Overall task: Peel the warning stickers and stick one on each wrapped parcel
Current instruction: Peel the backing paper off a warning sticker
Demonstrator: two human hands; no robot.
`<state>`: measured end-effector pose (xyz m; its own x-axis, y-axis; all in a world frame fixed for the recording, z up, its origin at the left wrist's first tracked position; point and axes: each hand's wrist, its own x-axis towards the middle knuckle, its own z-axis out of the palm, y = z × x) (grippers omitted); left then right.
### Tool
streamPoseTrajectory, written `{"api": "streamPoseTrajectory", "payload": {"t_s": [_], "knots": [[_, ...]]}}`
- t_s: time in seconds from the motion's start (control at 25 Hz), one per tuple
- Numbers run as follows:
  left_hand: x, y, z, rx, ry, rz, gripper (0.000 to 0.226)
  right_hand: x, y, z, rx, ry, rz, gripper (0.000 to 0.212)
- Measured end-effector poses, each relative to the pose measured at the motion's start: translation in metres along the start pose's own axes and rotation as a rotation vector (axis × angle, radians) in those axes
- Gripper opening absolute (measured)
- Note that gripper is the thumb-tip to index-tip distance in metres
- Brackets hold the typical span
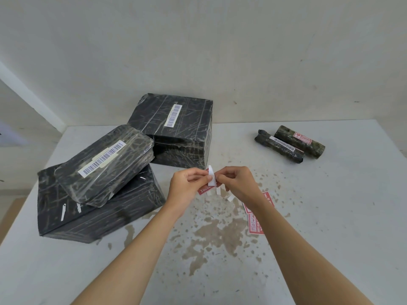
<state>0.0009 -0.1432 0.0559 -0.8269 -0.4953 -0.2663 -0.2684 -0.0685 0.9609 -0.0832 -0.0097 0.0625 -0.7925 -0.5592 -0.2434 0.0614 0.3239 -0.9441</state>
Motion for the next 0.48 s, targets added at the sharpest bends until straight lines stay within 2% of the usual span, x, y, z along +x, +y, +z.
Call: {"api": "streamPoseTrajectory", "payload": {"t_s": [0.24, 0.48], "knots": [[0.0023, -0.0037, -0.0007, -0.005, -0.025, 0.003, 0.011, 0.0015, 0.005, -0.0025, 0.041, -0.019, 0.022, 0.009], [0.0024, -0.0055, 0.0026, 0.008, -0.025, 0.031, 0.01, 0.0028, 0.0059, -0.0043, 0.018, -0.008, 0.002, 0.012]]}}
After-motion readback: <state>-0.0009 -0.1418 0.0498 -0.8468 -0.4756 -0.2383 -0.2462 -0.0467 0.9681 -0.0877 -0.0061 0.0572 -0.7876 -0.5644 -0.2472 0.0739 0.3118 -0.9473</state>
